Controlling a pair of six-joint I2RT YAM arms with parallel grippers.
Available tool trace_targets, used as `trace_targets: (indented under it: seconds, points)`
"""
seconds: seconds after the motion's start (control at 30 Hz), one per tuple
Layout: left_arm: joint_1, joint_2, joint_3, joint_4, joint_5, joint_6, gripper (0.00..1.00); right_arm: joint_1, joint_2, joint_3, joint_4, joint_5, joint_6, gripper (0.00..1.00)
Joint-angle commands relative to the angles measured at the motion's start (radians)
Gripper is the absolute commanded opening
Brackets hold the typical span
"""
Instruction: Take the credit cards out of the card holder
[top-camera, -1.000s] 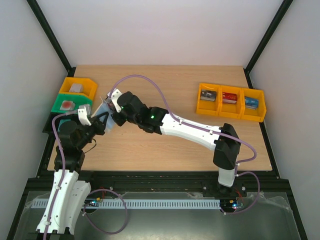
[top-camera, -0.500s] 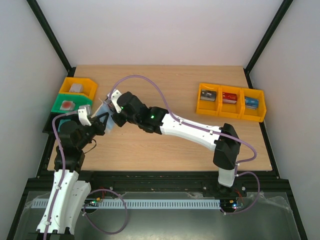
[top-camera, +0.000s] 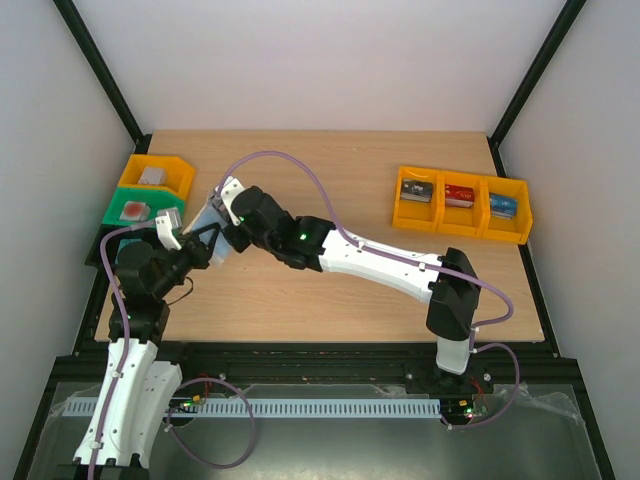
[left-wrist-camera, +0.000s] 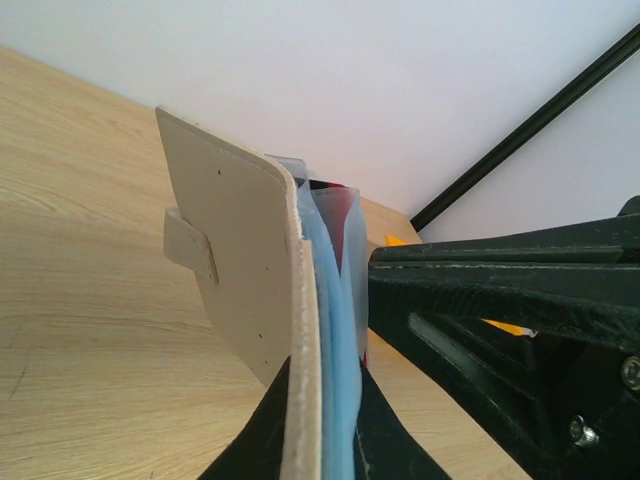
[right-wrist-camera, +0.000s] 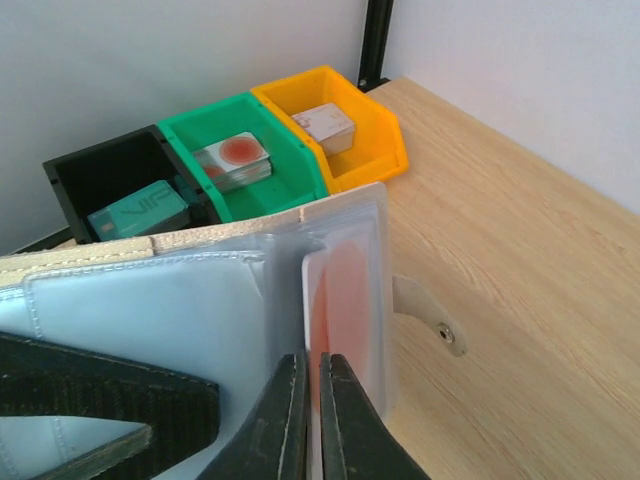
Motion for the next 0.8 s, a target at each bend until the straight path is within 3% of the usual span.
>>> trace_targets:
  seconds: [0.0,0.27,0.4,0.47,0.53,0.6,0.77]
  points:
    - [0.007,0.001,-0.014,0.046,0.017,-0.016,0.02,0.017,-0.009,0.016,0.020,0.069,-0.023,0.02]
    - [0.007,0.000,-0.014,0.045,0.012,-0.013,0.02,0.020,-0.008,0.024,0.008,0.058,-0.030,0.02]
    - [0.008,-0.002,-0.016,0.055,0.026,0.005,0.02,0.020,-0.010,0.034,-0.002,0.028,-0.036,0.10]
    - [0.009,-0.004,-0.012,0.063,0.062,0.085,0.02,0.009,-0.018,0.045,-0.023,0.041,-0.037,0.13]
    - [0.010,-0.013,0.006,0.047,0.142,0.230,0.02,-0.038,-0.068,0.024,-0.029,-0.055,-0.034,0.18]
    - [0.014,-0.023,0.047,-0.007,0.242,0.415,0.02,-0.101,-0.144,-0.045,-0.003,-0.257,-0.069,0.31]
    - [0.016,-0.035,0.159,-0.218,0.472,0.787,0.02,-0.226,-0.355,-0.220,-0.001,-0.699,-0.256,0.79]
